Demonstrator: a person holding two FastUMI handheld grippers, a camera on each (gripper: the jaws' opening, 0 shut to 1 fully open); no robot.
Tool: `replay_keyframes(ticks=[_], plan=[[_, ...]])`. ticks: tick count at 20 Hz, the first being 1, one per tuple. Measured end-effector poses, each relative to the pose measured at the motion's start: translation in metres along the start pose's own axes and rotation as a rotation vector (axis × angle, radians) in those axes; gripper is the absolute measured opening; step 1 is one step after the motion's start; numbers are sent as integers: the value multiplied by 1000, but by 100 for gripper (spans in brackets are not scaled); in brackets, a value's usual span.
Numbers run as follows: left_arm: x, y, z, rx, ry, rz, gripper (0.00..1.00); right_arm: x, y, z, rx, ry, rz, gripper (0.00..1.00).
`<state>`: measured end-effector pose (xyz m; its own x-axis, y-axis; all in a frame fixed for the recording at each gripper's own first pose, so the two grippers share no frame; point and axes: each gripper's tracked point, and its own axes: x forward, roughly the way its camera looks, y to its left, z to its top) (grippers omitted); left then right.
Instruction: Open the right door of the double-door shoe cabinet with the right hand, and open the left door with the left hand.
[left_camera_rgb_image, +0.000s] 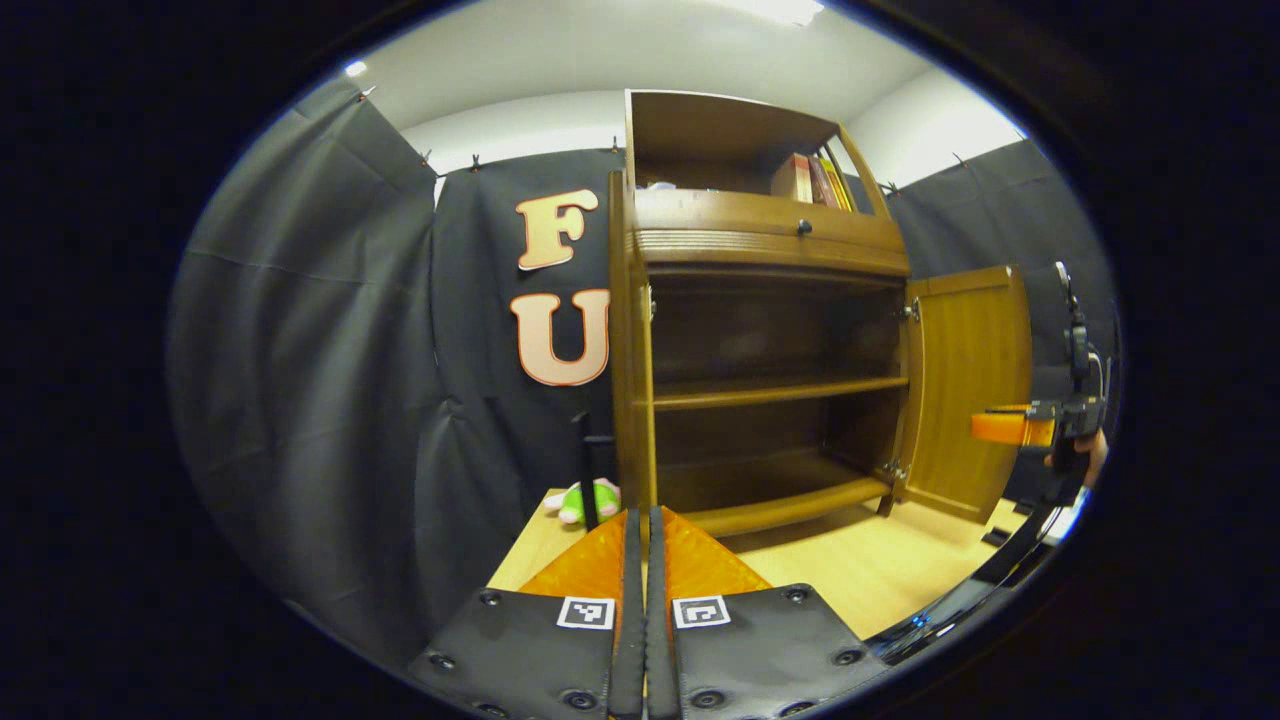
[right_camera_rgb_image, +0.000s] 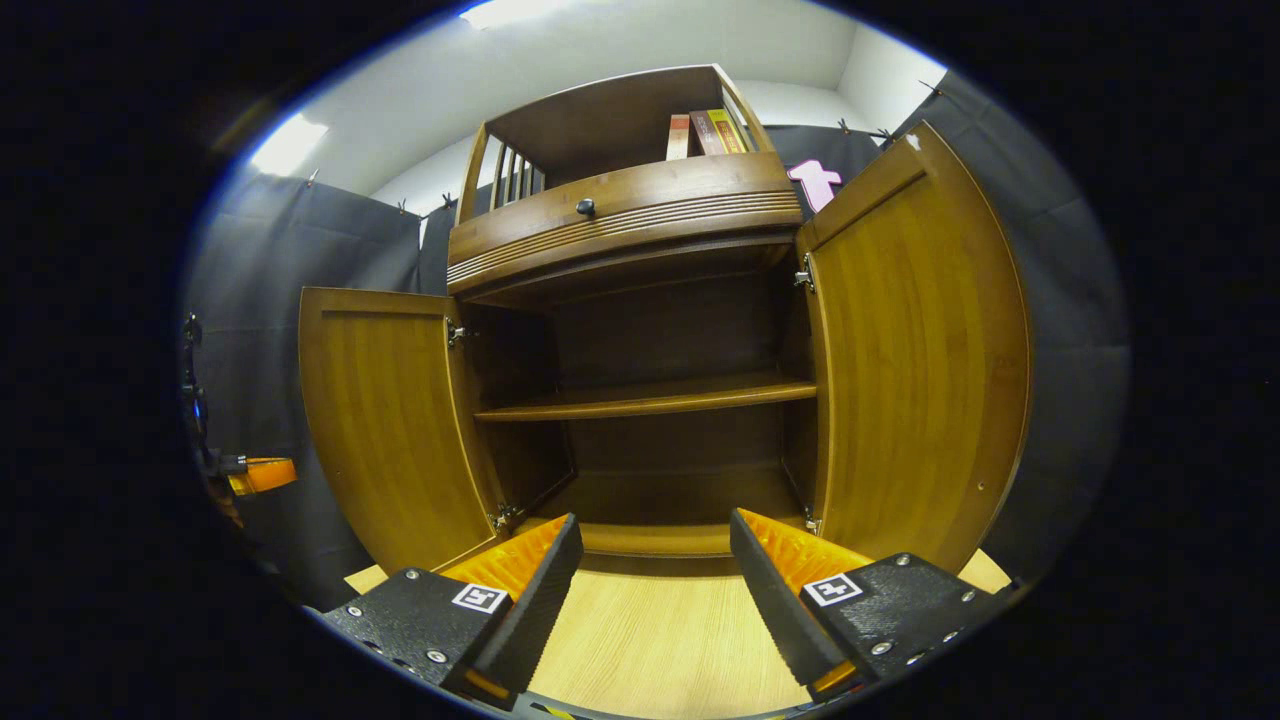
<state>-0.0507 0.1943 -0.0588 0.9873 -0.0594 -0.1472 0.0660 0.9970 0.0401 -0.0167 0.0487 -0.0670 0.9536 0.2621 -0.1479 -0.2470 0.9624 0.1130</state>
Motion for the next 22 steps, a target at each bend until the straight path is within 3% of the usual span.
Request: replay_keyframes(ticks=[4, 8, 12, 17, 22], plan=[[25, -67, 24, -27, -80, 2, 8, -17, -16, 3, -28, 3, 2, 92], [62, -145, 25, -50, -73, -71, 8, -35, -37, 5, -58, 1, -27, 92], [83, -166, 16, -32, -81, 18, 7, -50, -51, 11, -51, -16, -58, 92], [90, -174, 14, -25, -102, 66, 10, -61, -67, 10, -61, -22, -97, 92], [86, -173, -2, -43, -90, 114, 83, -58, -69, 6, -41, -20, -96, 92]])
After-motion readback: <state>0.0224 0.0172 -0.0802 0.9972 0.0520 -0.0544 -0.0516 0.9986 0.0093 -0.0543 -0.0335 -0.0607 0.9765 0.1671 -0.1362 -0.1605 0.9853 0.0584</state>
